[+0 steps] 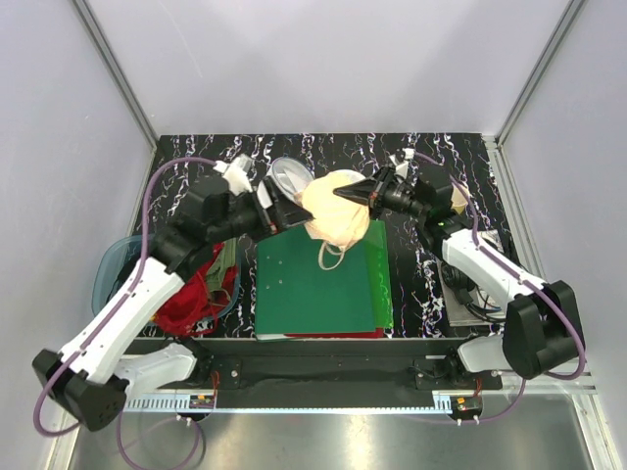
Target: Place the bra in the laundry bag and zip it closed
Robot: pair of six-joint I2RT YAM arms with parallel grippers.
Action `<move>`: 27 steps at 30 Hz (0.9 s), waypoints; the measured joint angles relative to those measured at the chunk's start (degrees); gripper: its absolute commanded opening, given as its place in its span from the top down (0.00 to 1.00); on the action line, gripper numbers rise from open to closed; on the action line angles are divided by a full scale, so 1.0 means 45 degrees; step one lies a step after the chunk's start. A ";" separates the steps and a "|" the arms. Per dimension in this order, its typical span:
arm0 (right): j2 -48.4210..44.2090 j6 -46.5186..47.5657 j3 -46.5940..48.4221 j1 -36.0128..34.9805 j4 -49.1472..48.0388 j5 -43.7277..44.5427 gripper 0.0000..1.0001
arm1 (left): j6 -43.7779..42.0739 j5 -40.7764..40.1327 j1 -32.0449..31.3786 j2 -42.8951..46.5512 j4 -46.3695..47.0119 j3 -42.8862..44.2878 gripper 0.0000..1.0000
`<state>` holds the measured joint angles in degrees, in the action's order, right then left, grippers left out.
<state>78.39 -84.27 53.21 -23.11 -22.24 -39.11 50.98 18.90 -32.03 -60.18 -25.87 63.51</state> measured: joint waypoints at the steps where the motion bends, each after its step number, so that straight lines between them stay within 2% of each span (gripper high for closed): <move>1: 0.0000 0.0287 0.0010 0.0262 0.0068 -0.0491 1.00 | -0.0092 0.0063 0.0228 0.0083 -0.0092 0.0000 0.01; 4: 0.0024 0.1093 0.0015 0.0865 0.0476 -0.2021 1.00 | -0.0772 0.0763 0.1073 0.0607 -0.0729 0.0000 0.01; 7: 0.0180 0.1855 0.0034 0.0986 0.0641 -0.3657 1.00 | -0.1287 0.1588 0.1336 0.0646 -0.1039 0.0005 0.01; 13: 0.0437 0.3745 0.0214 0.0971 0.1647 -0.6183 1.00 | -0.1787 0.4201 0.1350 -0.0860 -0.1156 0.0709 0.01; 19: 0.0549 0.5950 0.0792 0.0971 0.3147 -0.7689 1.00 | -0.1841 0.6101 0.1350 -0.1389 -0.1122 0.0729 0.01; 27: 0.0612 0.8087 0.1132 0.0743 0.4367 -0.8650 1.00 | -0.0845 0.8174 0.0971 -0.1593 0.0724 -0.0010 0.01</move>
<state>81.14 -47.88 58.30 -19.77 -2.59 -78.04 47.18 55.68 -27.66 -67.35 -22.61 63.46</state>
